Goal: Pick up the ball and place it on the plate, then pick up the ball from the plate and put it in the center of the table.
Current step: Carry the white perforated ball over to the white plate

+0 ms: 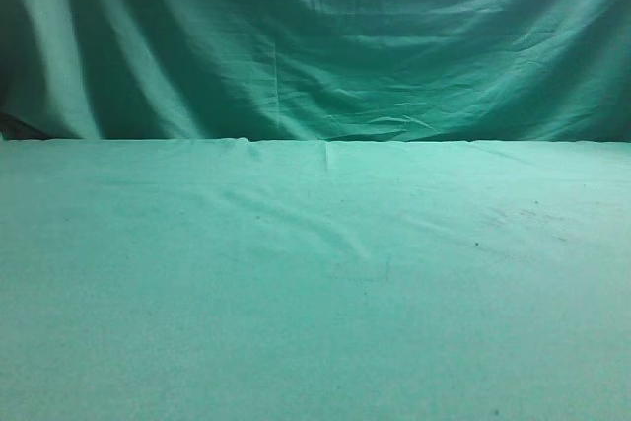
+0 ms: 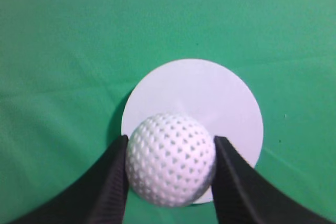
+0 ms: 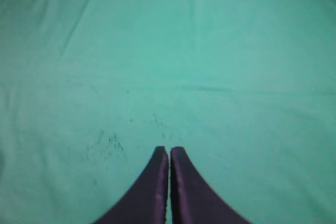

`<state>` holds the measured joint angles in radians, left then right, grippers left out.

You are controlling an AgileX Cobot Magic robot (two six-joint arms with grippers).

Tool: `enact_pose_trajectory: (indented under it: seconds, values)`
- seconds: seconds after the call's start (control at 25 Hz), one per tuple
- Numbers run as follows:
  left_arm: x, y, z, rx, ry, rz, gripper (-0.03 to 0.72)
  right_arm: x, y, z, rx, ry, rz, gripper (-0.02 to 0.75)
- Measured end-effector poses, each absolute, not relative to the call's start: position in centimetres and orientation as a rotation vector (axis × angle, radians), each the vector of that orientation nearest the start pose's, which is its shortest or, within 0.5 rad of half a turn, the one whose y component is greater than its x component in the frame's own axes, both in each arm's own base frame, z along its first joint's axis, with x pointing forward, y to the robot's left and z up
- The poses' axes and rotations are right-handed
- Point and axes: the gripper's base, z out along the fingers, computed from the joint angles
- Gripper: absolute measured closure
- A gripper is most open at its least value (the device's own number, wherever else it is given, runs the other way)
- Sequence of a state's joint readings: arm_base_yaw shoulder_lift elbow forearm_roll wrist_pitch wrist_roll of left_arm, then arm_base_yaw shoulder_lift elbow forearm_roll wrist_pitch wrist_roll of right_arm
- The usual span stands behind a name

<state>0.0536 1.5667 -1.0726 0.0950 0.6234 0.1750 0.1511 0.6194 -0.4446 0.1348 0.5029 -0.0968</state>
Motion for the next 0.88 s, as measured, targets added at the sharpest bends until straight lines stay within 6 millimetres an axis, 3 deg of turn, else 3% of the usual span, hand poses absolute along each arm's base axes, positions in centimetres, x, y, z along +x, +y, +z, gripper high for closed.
enact_pose_trajectory:
  seconds: [0.32,0.56,0.88]
  values:
    - [33.1,2.7,22.6,0.318,2.66,0.248,0.381,16.7,3.6,26.4,-0.449,2.529,0.096,0.738]
    - [33.6,2.8,21.2,0.356,2.687,0.275,0.381,18.7,6.0,25.2,-0.547,2.522,0.122,0.738]
    - [34.1,3.0,19.9,0.388,2.71,0.291,0.381,19.4,6.6,25.1,-0.53,2.484,0.139,0.738]
